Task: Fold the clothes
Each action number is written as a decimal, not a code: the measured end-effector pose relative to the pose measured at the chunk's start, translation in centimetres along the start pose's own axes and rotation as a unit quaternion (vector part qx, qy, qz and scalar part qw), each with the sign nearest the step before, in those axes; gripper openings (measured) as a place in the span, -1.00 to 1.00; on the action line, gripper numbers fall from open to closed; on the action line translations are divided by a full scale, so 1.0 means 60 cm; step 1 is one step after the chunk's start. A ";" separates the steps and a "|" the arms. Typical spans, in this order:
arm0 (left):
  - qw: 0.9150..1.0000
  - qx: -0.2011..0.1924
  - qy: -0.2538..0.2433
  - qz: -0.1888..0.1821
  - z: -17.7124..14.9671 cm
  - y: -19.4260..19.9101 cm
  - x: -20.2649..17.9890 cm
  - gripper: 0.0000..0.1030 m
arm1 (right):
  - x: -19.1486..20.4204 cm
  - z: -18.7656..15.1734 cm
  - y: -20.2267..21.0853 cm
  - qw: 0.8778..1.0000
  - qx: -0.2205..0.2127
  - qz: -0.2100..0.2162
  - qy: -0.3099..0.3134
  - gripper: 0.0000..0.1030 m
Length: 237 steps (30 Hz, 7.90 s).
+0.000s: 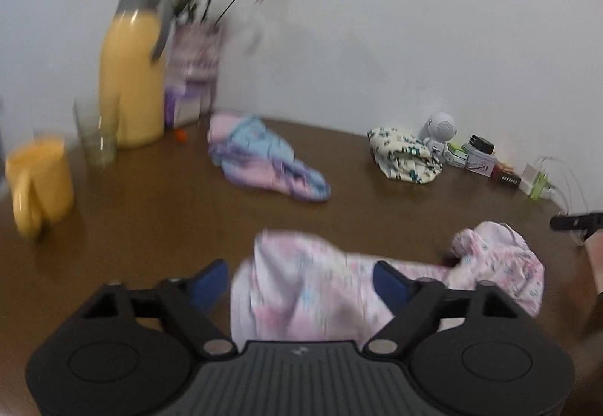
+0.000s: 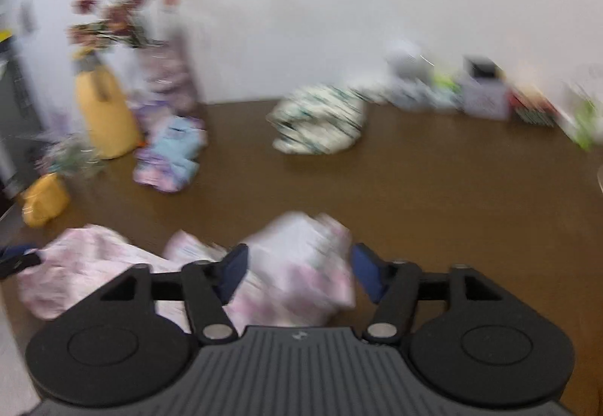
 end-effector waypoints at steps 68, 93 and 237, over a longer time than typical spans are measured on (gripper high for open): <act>0.975 -0.181 -0.132 0.003 0.196 0.100 -0.040 -1.00 | -0.030 0.194 0.073 0.989 -0.078 -0.098 0.083 -0.91; 0.984 0.001 -0.152 -0.088 -0.018 0.067 -0.114 0.62 | 0.024 -0.093 0.056 0.995 0.052 0.042 0.067 0.59; 0.991 0.090 -0.102 -0.014 -0.116 -0.061 -0.117 -0.39 | -0.108 -0.235 0.097 0.992 0.124 -0.037 0.009 -0.89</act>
Point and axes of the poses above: each gripper's, at about its wrist camera, not at the fingertips, and y roughly against the way its jaws point, x to its left, z to its top, the point moved 8 cm from there along -y, roughly the way its jaws point, and after that the axes turned 1 degree about -z, right-handed, at the moved point
